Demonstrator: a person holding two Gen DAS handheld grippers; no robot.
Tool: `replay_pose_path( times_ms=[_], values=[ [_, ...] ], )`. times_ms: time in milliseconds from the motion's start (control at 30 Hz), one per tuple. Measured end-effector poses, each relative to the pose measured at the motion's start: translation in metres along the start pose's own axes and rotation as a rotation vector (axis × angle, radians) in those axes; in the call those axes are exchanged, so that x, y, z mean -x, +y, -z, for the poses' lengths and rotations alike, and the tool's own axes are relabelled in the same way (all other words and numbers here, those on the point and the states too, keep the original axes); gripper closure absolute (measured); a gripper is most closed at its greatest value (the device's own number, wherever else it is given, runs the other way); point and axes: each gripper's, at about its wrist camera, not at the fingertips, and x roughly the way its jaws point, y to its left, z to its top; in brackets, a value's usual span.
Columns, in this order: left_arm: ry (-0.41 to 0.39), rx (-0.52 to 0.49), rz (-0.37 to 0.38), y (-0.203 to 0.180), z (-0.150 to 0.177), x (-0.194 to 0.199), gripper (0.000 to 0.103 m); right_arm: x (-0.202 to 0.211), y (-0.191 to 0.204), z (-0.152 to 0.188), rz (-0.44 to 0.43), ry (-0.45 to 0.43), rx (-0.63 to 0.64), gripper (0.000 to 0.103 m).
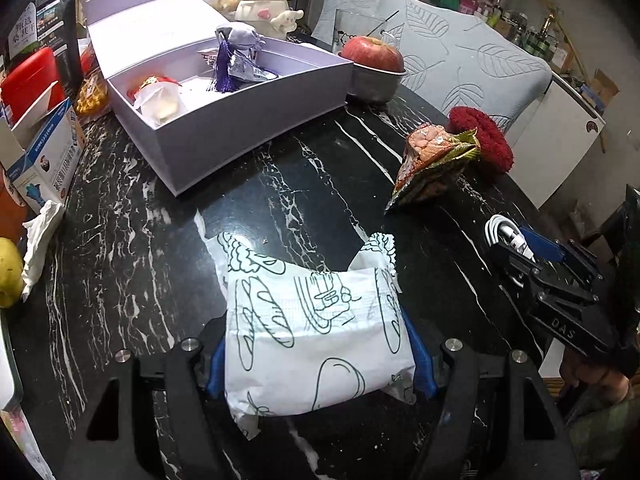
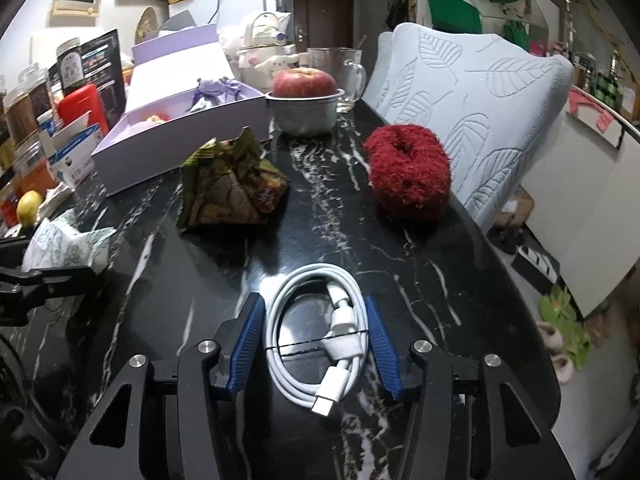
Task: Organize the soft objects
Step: 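Lift the white pouch with the left gripper while the right gripper lifts the coiled cable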
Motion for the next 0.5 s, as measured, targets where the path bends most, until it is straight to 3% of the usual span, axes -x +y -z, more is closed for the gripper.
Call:
replay_pose_path(
  times_ms=[367, 500],
  values=[
    [0.01, -0.023, -0.008, -0.003, 0.007, 0.004, 0.033, 0.013, 0.016, 0.013, -0.013, 0.028, 0.033, 0.049],
    [0.019, -0.007, -0.012, -0.001, 0.006, 0.0, 0.033, 0.01, 0.019, 0.013, -0.009, 0.021, 0.04, 0.032]
  ],
)
